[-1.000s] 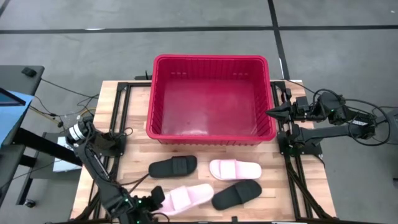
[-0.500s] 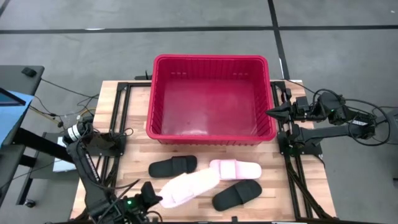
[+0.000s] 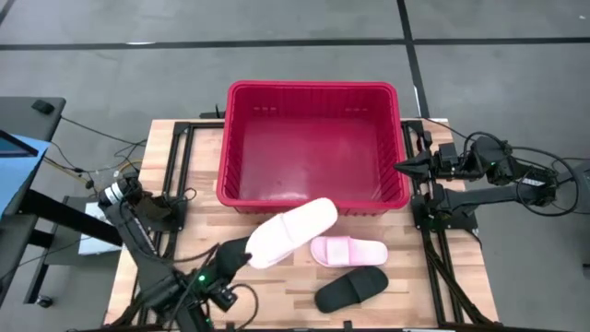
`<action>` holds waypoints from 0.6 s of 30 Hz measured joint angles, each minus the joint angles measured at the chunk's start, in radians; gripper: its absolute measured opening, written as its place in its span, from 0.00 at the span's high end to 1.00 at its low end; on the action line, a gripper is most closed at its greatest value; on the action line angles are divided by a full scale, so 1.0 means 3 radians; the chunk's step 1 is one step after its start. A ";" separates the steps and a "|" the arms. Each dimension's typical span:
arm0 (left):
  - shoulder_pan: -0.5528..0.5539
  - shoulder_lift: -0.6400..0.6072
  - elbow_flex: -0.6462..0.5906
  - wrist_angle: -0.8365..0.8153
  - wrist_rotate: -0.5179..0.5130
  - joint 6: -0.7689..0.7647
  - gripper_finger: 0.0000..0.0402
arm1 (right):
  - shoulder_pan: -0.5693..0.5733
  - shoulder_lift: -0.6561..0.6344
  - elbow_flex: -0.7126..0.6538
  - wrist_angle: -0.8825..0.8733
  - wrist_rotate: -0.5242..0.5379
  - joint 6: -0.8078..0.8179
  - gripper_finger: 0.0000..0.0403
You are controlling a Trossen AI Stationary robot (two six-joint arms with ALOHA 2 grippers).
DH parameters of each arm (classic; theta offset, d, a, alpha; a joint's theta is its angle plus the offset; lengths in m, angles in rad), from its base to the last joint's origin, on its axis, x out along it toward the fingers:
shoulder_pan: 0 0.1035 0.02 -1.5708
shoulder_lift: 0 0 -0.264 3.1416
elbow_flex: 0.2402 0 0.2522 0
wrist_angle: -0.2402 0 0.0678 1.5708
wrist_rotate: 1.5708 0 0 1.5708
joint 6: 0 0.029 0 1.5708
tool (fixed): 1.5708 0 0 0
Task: Pick and place slides into bin
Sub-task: Put the left pink slide into the bin
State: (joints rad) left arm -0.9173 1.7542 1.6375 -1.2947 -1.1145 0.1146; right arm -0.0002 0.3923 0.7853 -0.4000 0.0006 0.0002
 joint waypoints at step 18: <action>0.0795 -0.0007 0.0011 0.0002 -0.0208 0.0886 1.00 | -0.0001 0.0046 0.0001 0.0160 0.0002 -0.0031 1.00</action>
State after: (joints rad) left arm -0.6788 1.7522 1.6409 -1.2942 -1.1769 0.3805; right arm -0.0006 0.4062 0.7856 -0.3520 0.0010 -0.0090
